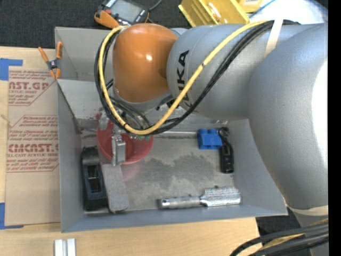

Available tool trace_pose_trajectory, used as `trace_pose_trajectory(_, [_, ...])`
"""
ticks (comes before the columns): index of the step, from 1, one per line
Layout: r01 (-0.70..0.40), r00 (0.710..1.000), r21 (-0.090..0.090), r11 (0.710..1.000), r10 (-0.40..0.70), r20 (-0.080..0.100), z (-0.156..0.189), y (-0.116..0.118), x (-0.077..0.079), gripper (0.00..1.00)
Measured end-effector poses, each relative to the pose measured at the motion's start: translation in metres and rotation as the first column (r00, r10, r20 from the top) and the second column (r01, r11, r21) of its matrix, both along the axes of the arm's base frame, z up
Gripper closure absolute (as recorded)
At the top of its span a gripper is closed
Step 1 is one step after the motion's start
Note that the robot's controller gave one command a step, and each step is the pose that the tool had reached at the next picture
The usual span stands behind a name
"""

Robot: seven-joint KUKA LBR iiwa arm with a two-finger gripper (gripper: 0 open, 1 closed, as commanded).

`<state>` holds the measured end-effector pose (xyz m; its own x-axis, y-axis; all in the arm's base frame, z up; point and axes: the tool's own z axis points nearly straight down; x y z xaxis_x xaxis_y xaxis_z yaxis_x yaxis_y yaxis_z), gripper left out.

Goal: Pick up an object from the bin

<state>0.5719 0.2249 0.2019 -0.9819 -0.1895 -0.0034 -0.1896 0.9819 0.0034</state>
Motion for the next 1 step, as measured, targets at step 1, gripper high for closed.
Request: trace_pose_trajectory(1, [0.121,0.993,0.005,0.993,-0.121,0.007,-0.0042,-0.0051,-0.0111,0.00])
